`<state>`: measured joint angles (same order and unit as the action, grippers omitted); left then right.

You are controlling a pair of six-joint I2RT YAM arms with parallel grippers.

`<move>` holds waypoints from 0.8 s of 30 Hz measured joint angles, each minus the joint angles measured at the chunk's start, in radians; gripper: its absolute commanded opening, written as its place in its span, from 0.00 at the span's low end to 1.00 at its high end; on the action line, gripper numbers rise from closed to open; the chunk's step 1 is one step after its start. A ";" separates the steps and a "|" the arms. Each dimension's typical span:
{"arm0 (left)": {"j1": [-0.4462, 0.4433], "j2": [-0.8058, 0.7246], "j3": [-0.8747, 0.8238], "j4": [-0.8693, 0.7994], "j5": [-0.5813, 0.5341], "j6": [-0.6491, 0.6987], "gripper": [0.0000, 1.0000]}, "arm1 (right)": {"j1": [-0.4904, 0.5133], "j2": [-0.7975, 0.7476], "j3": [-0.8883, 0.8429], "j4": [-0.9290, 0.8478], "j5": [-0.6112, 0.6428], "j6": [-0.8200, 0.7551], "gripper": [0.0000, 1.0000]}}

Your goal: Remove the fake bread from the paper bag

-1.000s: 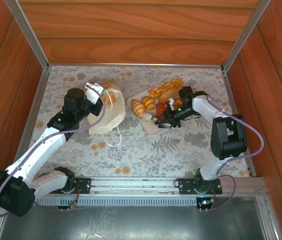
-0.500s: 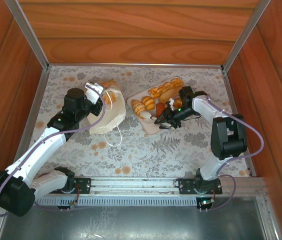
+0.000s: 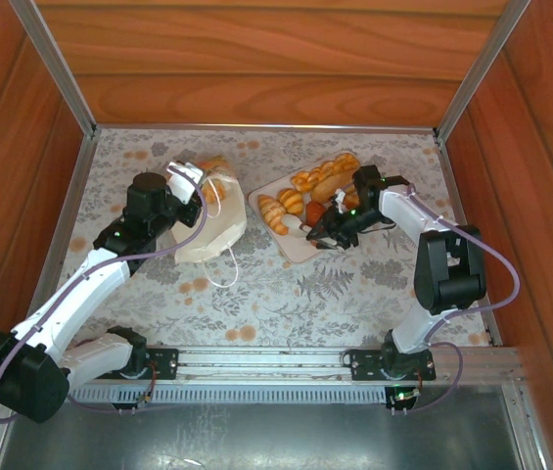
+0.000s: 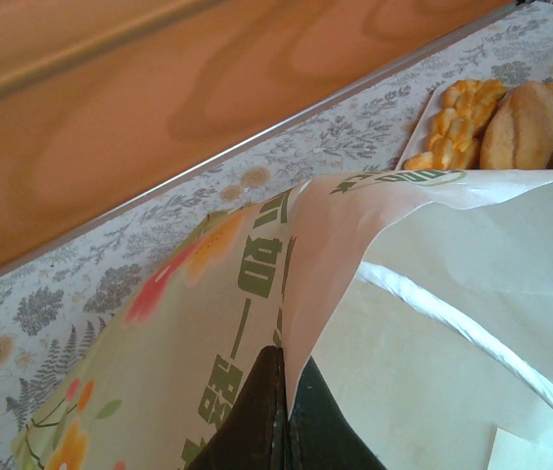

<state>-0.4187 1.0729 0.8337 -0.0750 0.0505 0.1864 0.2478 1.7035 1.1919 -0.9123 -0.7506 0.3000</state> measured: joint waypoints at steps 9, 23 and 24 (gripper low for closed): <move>0.000 0.000 0.000 0.000 0.001 -0.001 0.00 | 0.000 0.006 0.026 0.027 -0.002 0.019 0.43; 0.000 0.007 0.000 0.001 0.008 -0.003 0.00 | 0.000 0.039 0.038 0.060 -0.001 0.044 0.44; 0.000 0.007 0.000 0.000 0.008 -0.003 0.00 | 0.000 0.039 0.038 0.059 0.000 0.046 0.44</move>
<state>-0.4187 1.0798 0.8337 -0.0746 0.0589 0.1829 0.2481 1.7420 1.2301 -0.8532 -0.7506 0.3458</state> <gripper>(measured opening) 0.047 0.437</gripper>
